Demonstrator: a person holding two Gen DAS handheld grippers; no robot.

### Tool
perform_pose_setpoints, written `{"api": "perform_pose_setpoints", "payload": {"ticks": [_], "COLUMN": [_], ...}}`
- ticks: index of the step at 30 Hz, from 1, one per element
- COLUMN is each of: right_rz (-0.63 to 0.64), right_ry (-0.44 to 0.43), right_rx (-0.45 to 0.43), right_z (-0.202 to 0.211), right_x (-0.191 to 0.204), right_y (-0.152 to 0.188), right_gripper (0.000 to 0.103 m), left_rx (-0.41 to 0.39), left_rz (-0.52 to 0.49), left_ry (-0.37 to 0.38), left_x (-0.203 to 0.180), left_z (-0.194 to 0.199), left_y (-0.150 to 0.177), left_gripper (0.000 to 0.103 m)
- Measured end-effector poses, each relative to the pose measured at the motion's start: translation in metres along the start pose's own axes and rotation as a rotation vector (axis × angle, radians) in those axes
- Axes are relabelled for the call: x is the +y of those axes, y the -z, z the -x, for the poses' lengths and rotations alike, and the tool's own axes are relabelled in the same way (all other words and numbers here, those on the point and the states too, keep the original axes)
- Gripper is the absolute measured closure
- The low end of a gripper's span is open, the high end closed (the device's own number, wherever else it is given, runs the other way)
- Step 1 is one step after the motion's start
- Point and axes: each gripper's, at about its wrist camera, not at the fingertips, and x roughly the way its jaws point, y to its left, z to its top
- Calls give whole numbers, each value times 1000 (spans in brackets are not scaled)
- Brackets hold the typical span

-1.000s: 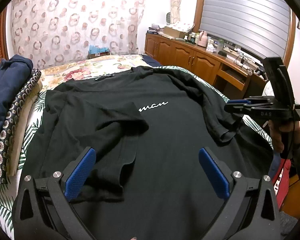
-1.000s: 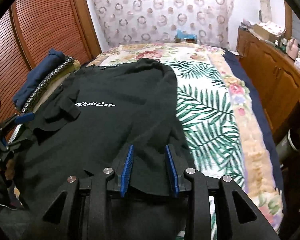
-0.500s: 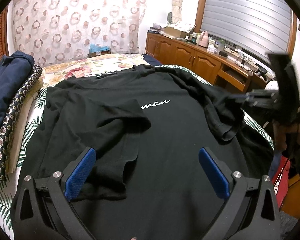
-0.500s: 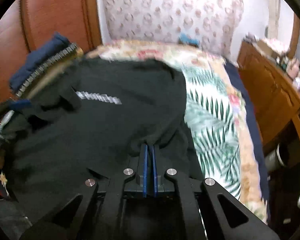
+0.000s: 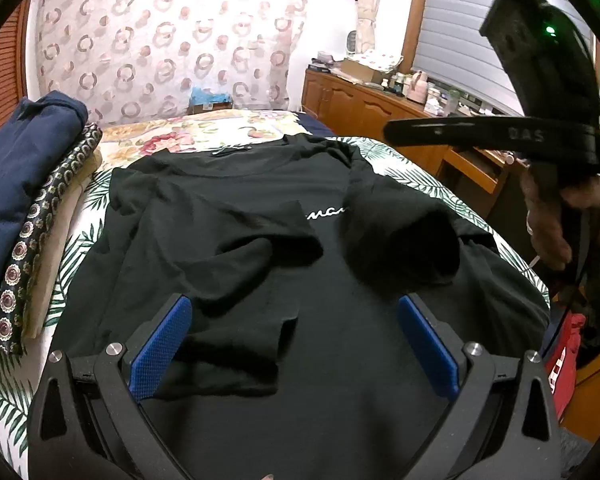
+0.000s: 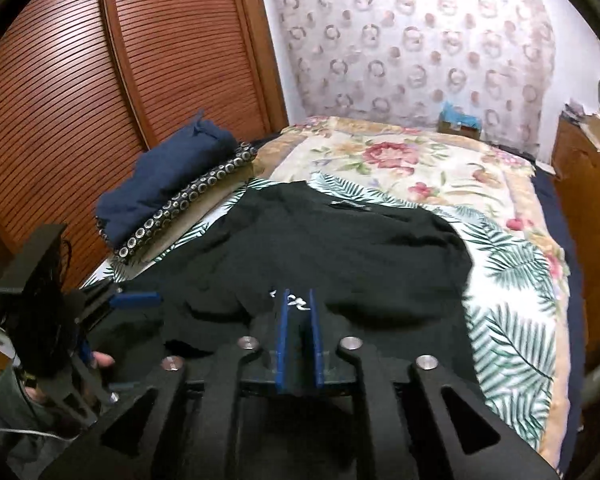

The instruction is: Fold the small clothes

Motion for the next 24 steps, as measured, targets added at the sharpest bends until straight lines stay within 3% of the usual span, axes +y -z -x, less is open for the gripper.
{"api": "perform_pose_setpoints", "payload": {"ticks": [5,18,21,24], "right_rz": [2,-72,-84,-107], "right_ry": [76,306,332,340], "right_rx": [-8,122,144,156], "right_z": [-6,25,27,26], "right_x": [-9,-49,-58,-64], "right_y": [9,95,101,104], "right_gripper": [70,70,70,70], "left_rx": [-1,7,27,61], "left_rz": [10,17,19,10], "left_ry": [1,52,106,174], "left_x": [5,-1,-3,-8], "left_z": [1,-4,-11,-22], "left_y": [1,-5,-11,-18], "left_gripper": [0,0,6,23]}}
